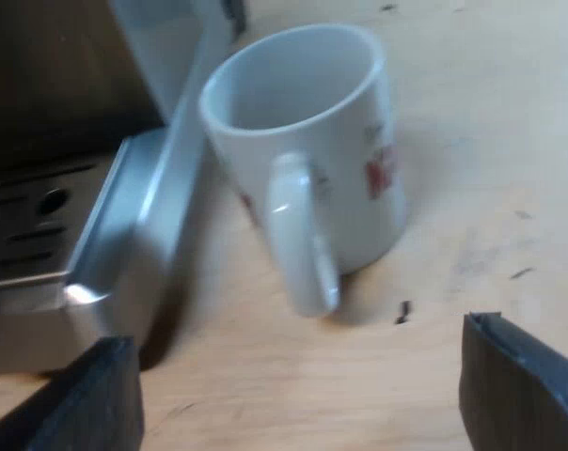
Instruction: Place mug into machine
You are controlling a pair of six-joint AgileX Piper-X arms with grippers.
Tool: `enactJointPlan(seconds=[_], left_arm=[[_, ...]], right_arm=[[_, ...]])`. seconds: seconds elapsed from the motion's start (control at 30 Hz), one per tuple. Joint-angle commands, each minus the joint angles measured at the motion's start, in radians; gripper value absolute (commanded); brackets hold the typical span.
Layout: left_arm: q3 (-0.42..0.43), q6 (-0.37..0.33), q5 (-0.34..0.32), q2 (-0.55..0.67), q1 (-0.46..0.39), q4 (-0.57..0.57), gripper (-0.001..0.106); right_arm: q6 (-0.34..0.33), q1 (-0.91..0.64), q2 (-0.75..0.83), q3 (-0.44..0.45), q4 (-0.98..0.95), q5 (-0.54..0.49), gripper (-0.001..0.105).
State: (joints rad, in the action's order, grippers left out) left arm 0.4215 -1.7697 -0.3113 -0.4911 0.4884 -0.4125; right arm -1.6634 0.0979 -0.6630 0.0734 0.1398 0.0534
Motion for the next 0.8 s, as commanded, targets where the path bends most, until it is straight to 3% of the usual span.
enactJointPlan(seconds=[0.03,0.17,0.33,0.63,0.8], left_arm=[[0.006,0.001,-0.008,-0.003,0.005,0.022,0.074],[0.006,0.001,-0.008,-0.003,0.005,0.022,0.074],[0.006,0.001,-0.008,-0.003,0.005,0.022,0.074],[0.006,0.001,-0.008,-0.003,0.005,0.022,0.074],[0.006,0.001,-0.008,-0.003,0.005,0.022,0.074]], right_arm=[[-0.016,0.012,-0.025,0.005,0.032,-0.012,0.07],[-0.037,0.068,-0.08,0.005,0.079,-0.061,0.07],[-0.048,0.157,-0.176,0.005,0.185,-0.227,0.07],[-0.048,0.165,-0.351,0.021,0.337,-0.251,0.07],[-0.048,0.165,-0.474,0.086,0.367,-0.251,0.07]])
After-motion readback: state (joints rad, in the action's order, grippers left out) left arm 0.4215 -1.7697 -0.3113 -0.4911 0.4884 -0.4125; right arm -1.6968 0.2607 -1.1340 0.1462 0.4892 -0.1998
